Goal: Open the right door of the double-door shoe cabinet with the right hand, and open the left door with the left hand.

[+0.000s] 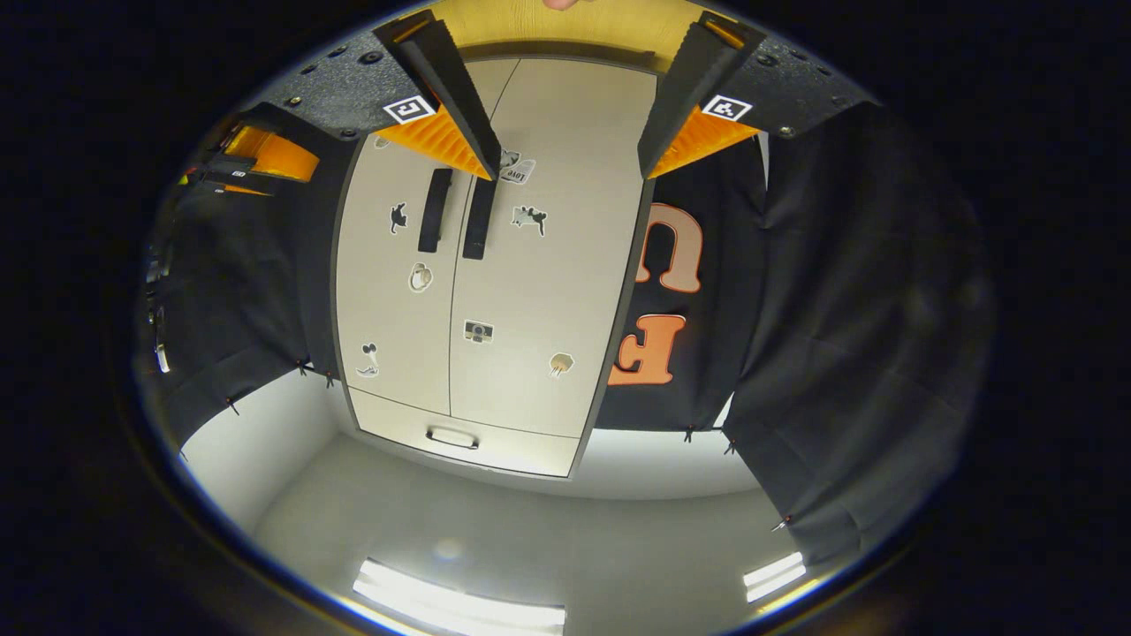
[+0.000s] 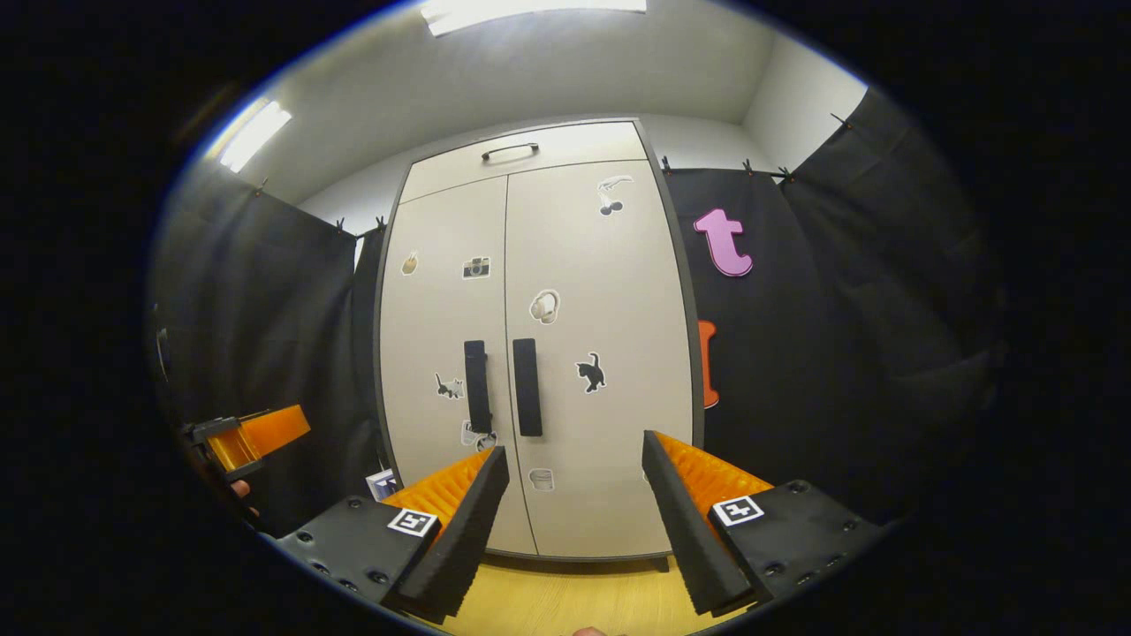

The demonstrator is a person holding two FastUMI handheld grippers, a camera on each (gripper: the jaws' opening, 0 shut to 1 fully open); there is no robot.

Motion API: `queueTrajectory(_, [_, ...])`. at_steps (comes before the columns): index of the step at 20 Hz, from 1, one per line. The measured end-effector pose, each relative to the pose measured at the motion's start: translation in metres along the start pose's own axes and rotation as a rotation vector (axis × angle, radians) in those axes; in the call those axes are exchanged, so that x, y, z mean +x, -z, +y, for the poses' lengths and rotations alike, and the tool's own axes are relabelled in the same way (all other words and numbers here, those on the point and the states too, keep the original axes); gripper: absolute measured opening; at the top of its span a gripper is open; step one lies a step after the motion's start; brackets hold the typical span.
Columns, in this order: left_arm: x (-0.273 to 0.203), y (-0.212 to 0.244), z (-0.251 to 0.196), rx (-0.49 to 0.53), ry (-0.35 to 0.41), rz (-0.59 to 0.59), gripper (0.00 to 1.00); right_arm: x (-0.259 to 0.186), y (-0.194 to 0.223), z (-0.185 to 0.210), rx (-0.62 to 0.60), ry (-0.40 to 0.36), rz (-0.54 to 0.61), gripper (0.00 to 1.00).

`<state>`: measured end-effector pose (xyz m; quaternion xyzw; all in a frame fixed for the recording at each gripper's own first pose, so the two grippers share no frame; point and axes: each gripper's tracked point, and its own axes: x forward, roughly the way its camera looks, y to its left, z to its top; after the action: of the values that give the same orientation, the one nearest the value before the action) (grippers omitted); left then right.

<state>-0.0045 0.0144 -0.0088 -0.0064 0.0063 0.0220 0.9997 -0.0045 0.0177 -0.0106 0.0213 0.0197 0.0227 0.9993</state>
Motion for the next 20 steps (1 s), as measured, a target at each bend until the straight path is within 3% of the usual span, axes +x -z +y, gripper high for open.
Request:
queueTrajectory(12, [-0.004, -0.003, 0.011, 0.002, -0.023, -0.013, 0.94, 0.015, -0.036, 0.011, 0.013, -0.031, -0.010, 0.97])
queueTrajectory(17, [-0.003, 0.001, 0.022, -0.002, -0.034, -0.005, 0.94, 0.052, -0.061, 0.024, -0.056, -0.031, -0.010, 0.97])
queueTrajectory(20, [-0.004, 0.004, 0.032, -0.011, -0.044, 0.005, 0.94, 0.081, -0.071, 0.040, -0.038, -0.055, -0.010, 0.97])
